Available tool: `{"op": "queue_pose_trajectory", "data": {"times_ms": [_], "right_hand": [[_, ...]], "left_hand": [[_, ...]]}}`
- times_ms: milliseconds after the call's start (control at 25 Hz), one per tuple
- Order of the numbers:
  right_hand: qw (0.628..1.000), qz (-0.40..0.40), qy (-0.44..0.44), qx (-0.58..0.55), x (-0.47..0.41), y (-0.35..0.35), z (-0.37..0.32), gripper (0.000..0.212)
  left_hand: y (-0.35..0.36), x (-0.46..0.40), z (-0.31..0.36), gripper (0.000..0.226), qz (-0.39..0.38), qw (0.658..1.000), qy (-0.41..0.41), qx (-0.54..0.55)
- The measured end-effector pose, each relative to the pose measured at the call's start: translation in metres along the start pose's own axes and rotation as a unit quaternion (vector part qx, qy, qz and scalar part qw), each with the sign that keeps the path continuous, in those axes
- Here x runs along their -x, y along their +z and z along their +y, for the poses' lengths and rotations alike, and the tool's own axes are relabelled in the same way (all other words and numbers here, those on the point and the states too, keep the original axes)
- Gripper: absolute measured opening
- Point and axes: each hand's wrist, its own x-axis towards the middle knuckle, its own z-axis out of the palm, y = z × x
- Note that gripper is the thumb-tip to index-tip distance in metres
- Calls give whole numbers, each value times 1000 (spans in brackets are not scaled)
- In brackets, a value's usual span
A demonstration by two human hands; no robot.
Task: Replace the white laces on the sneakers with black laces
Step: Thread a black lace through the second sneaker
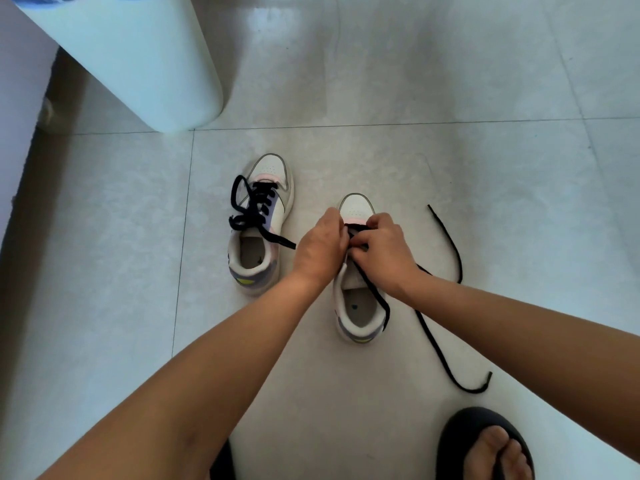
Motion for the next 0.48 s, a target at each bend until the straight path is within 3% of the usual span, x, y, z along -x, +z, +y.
{"op": "queue_pose_trajectory", "data": {"times_ms": [120,240,400,480], "right_hand": [[988,45,123,-78,-5,12,-7,24],[991,63,107,-45,-3,14,-7,23],[995,77,58,28,2,18,-10,20],[995,84,44,27,6,22,-8,18]], "left_hand": [[-3,4,-9,7,-79,974,-126,169],[-9,-2,-19,3,-139,956,-129,223],[-11,-4,-16,8,-139,987,-20,78],[-8,2,-8,10,-108,994,-24,24]]}}
